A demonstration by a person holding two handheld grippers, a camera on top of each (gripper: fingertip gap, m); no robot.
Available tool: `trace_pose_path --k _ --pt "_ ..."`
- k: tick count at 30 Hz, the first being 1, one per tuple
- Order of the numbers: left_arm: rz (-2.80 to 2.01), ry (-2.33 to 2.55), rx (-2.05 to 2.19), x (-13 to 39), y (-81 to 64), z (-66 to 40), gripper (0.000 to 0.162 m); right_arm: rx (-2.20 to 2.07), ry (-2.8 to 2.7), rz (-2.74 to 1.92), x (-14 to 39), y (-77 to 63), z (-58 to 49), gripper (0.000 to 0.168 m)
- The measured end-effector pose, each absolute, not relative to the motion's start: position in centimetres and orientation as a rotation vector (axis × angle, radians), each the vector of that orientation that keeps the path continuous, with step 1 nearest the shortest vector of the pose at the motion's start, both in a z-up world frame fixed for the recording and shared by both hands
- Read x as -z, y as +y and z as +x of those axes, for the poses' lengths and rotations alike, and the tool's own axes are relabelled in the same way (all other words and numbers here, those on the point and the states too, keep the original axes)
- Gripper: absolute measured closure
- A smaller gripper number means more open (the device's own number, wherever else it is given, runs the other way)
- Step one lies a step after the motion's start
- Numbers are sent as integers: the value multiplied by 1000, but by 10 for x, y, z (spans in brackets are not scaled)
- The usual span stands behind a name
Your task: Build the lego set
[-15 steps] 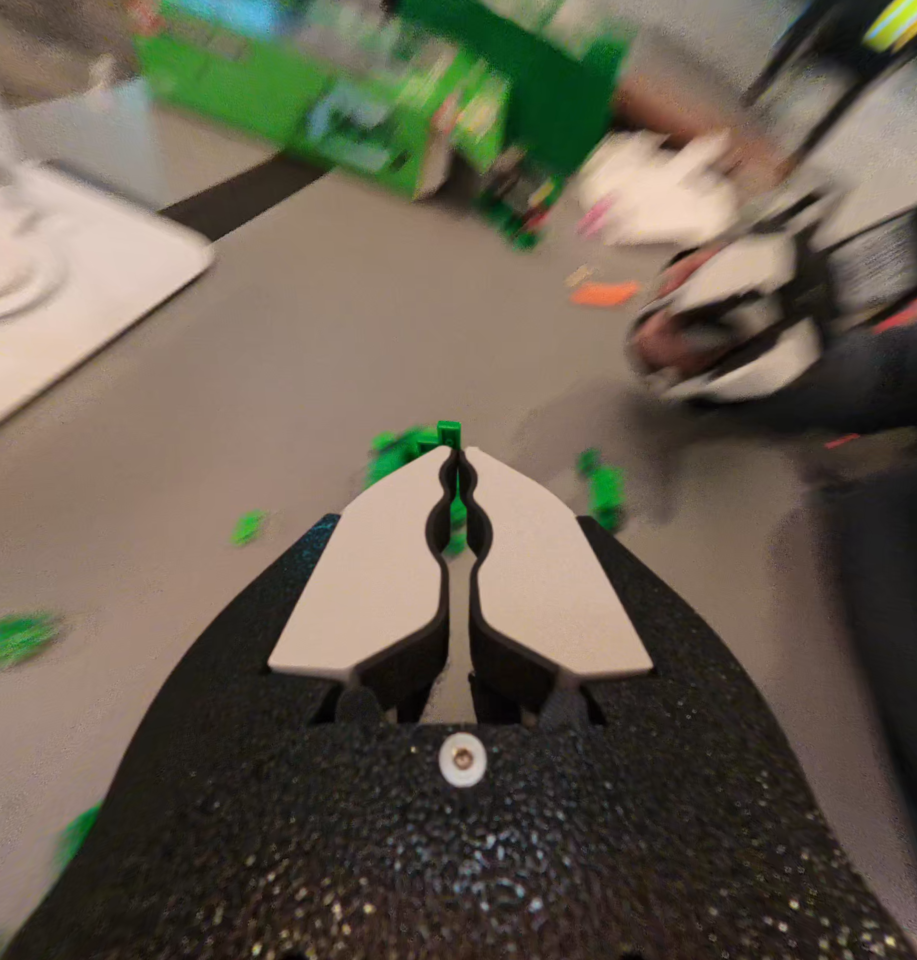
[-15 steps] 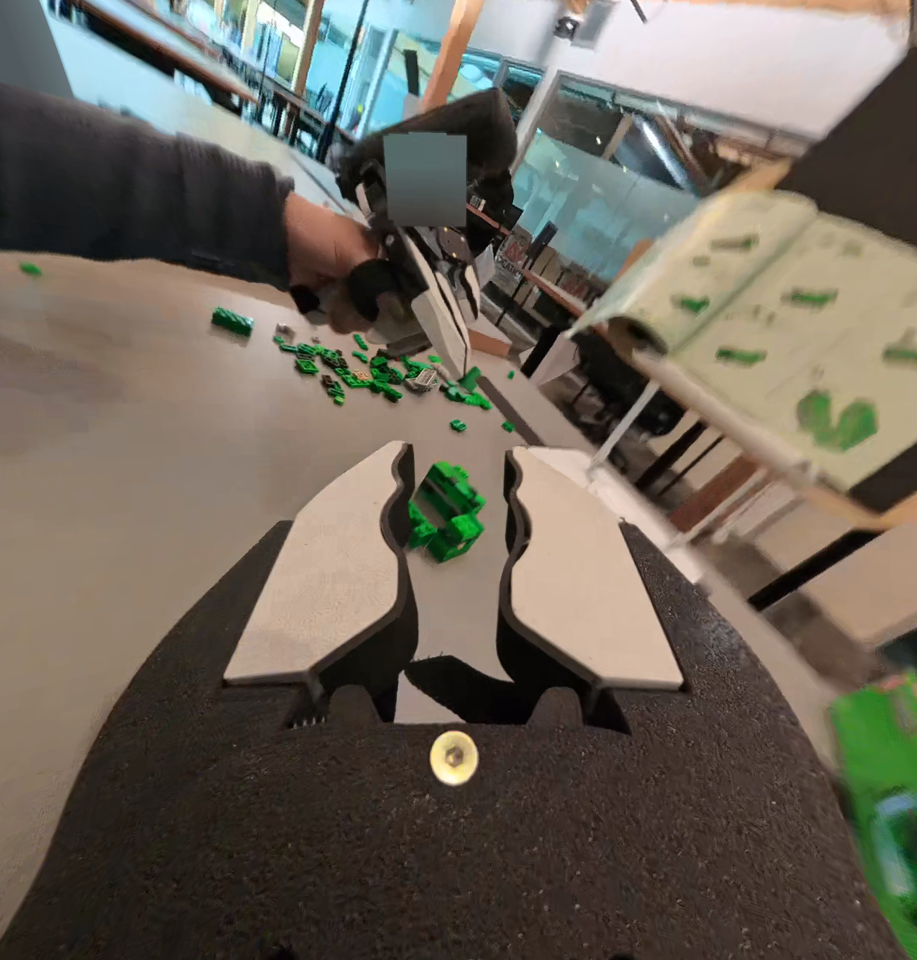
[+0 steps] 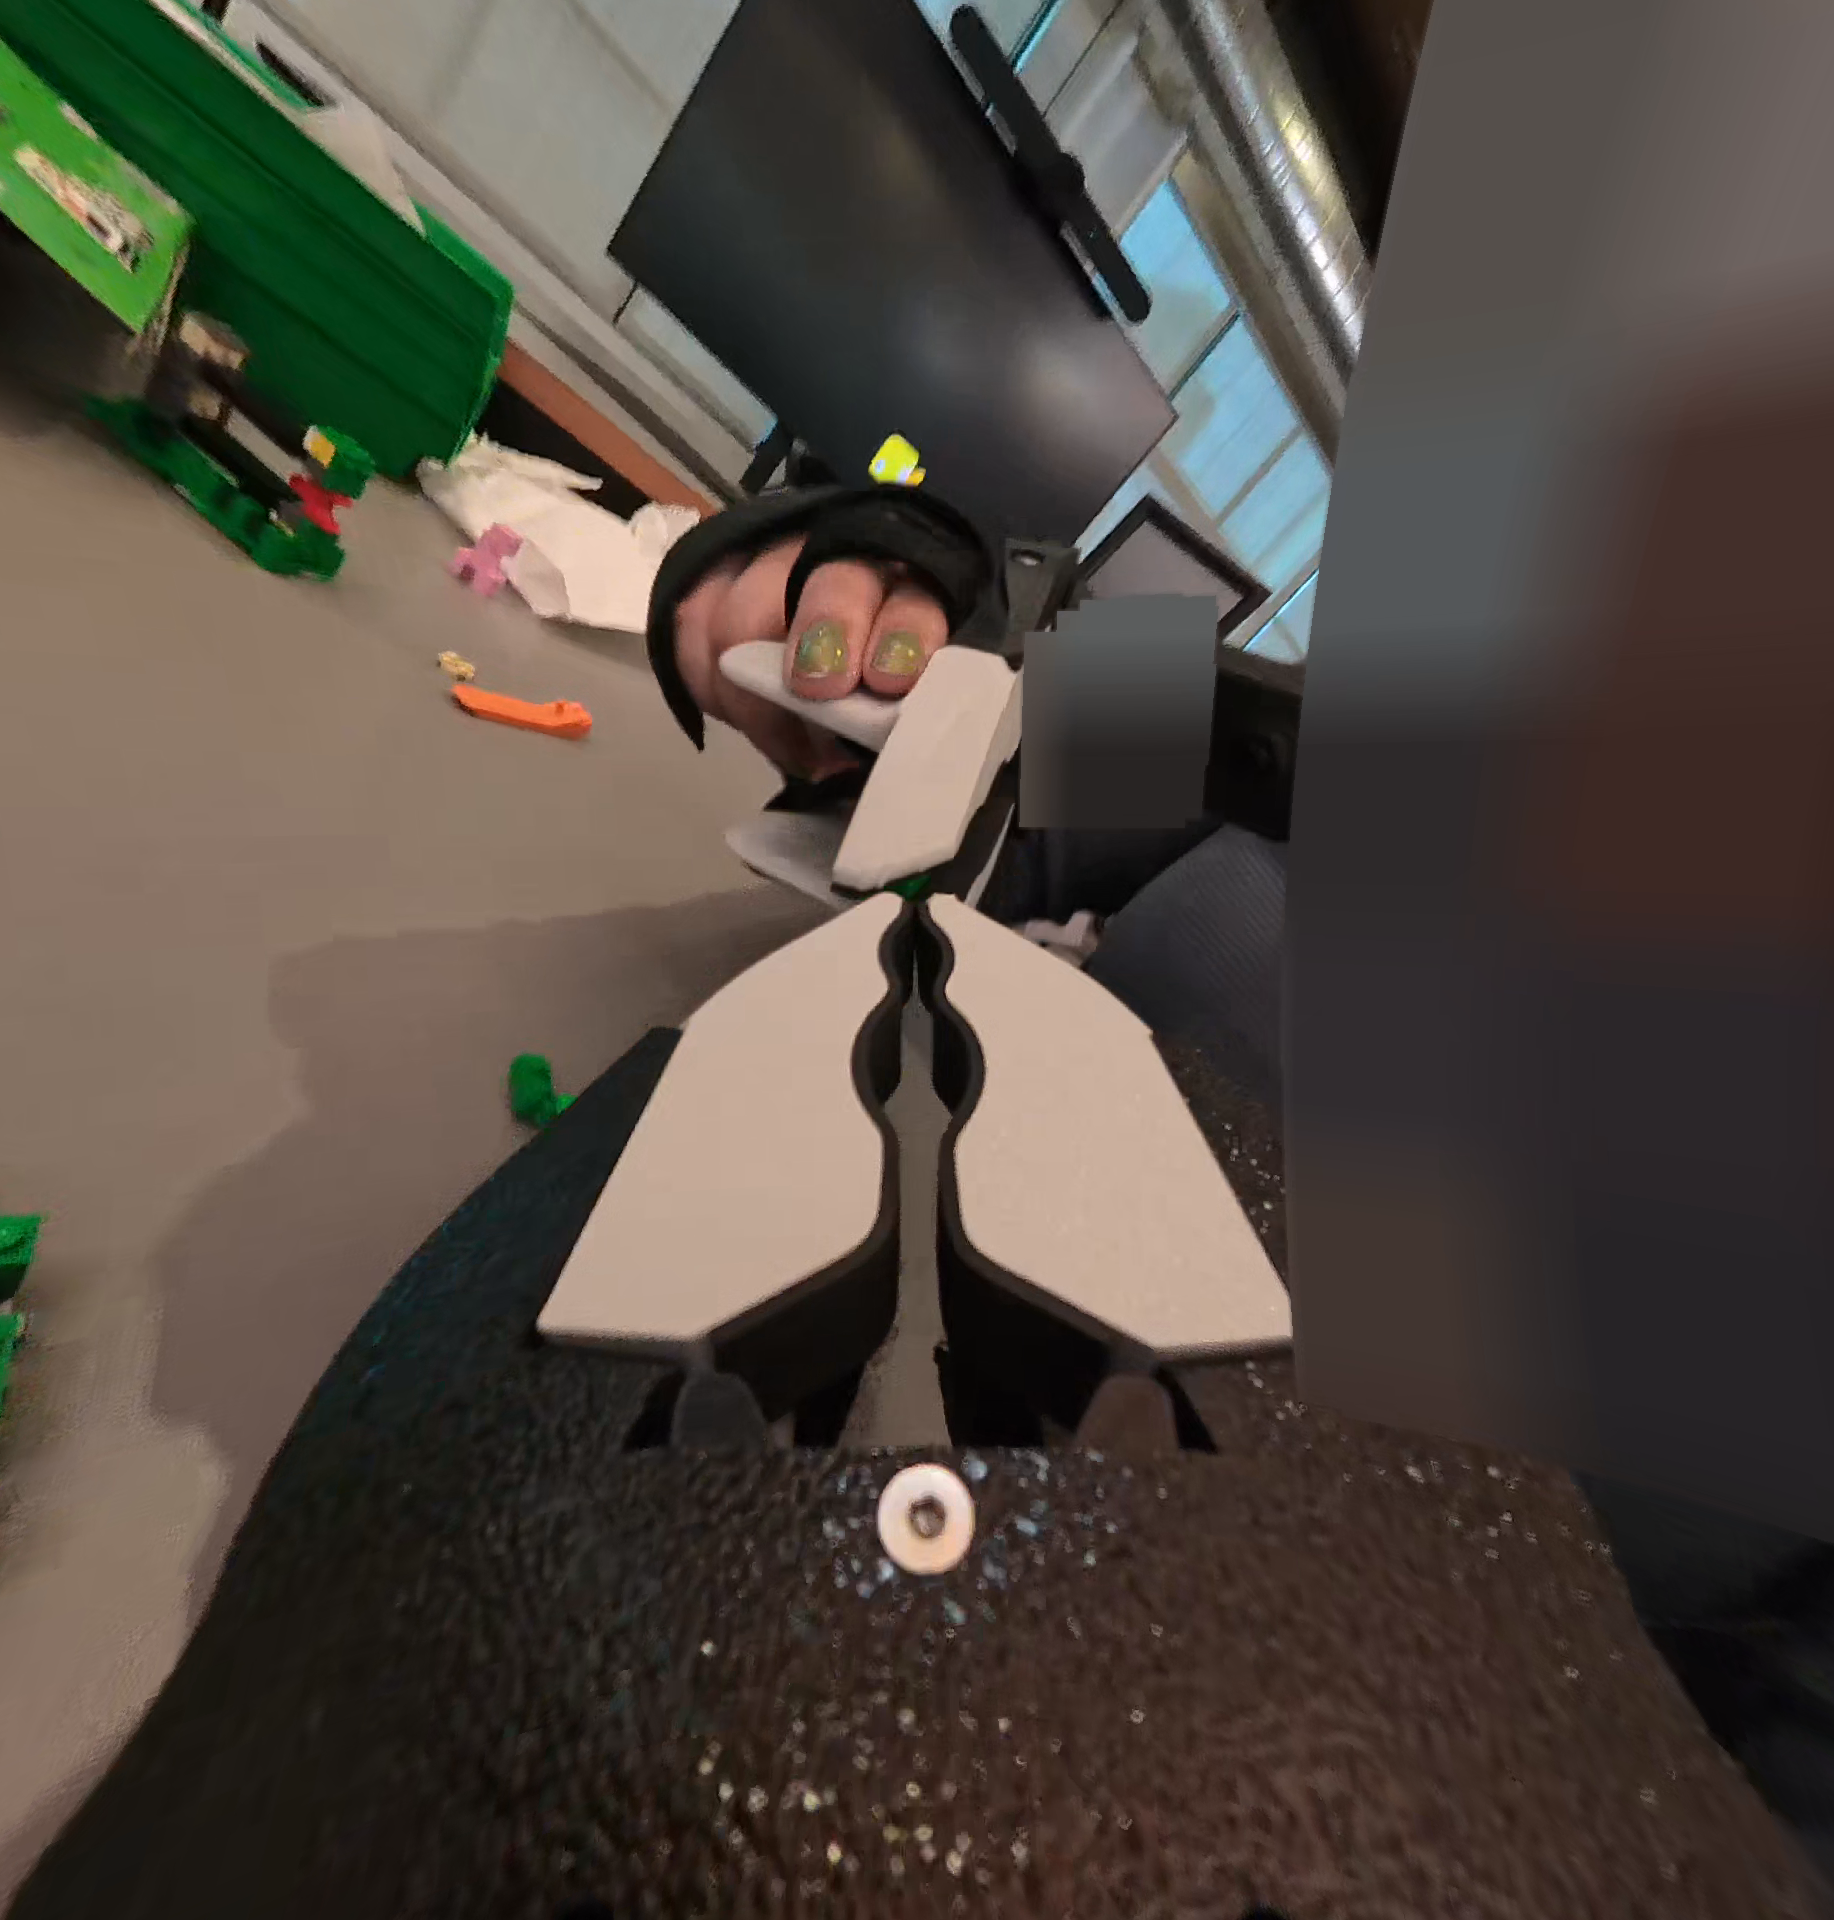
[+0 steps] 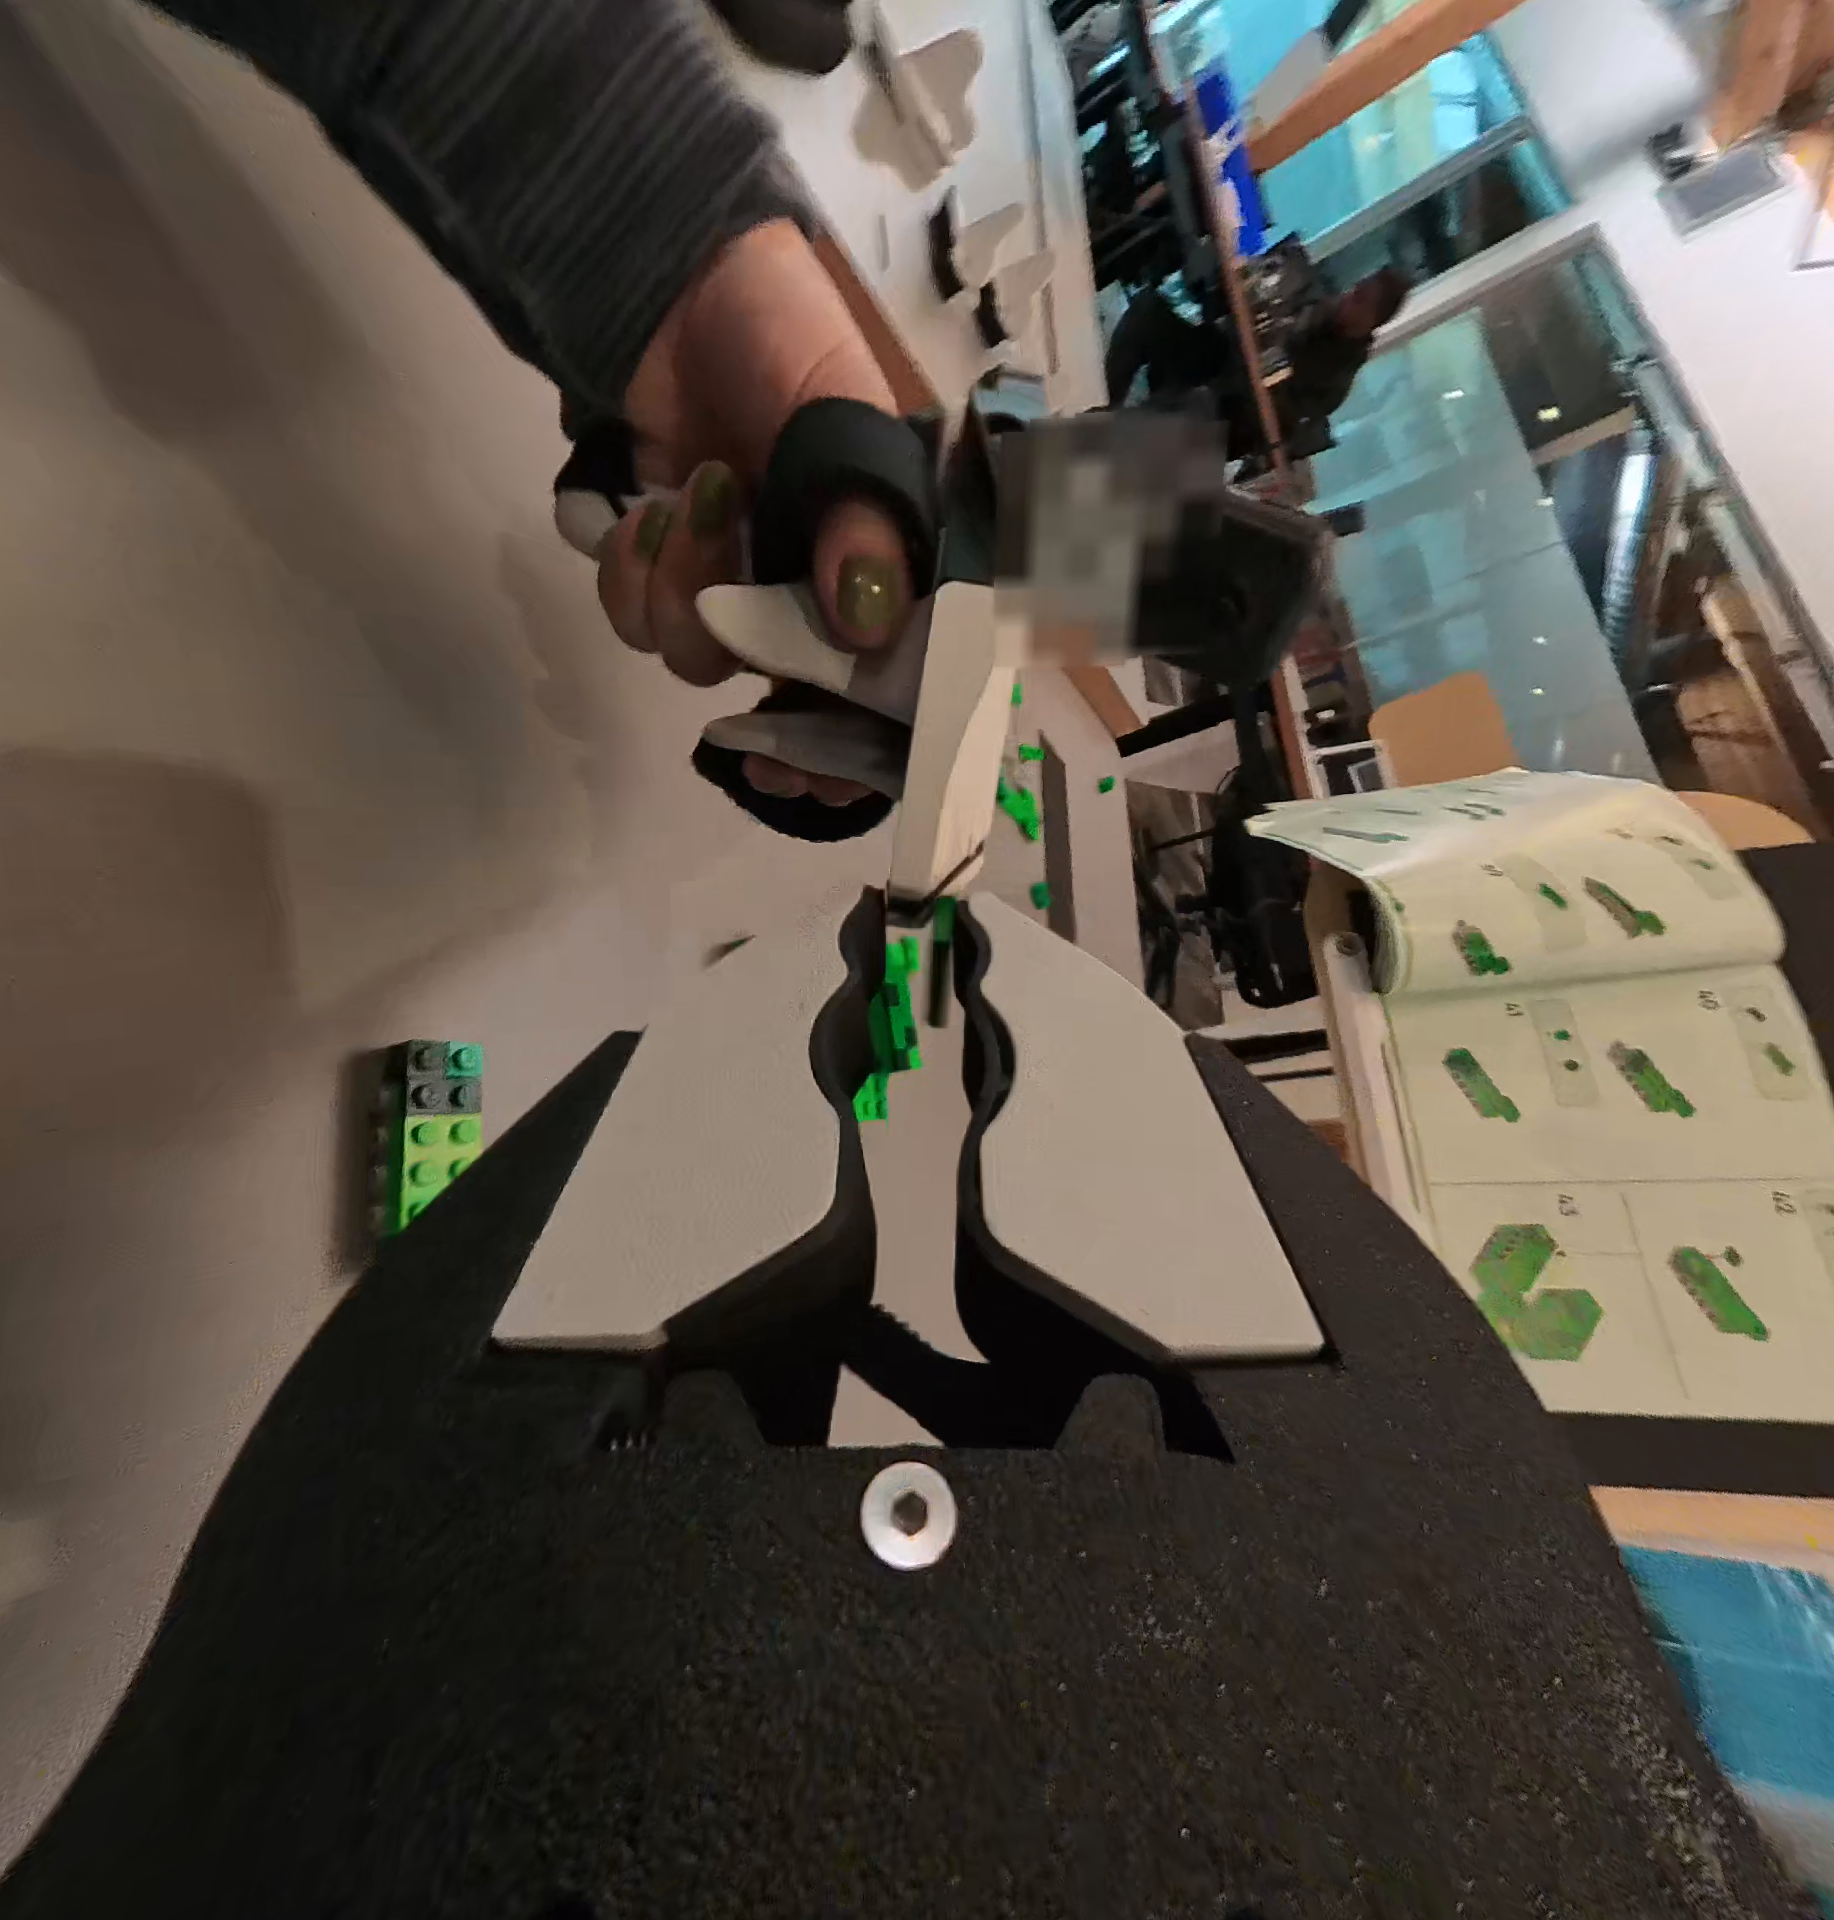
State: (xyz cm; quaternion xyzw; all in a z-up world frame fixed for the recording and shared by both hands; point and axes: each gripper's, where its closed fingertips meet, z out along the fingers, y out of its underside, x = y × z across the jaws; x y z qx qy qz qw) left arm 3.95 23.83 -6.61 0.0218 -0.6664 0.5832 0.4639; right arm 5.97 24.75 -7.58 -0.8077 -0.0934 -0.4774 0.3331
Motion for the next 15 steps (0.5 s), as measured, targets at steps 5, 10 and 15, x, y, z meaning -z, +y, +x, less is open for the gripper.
trace_pose_path --k 5,10,15 --pt "139 -1655 -1378 74 237 36 136 1038 -156 -2324 105 225 58 166" --pt "252 -1903 -1491 96 248 50 140 989 -56 -2645 151 169 73 165" --pt "294 -2012 -1525 106 257 52 143 1010 -159 -2852 189 141 77 165"
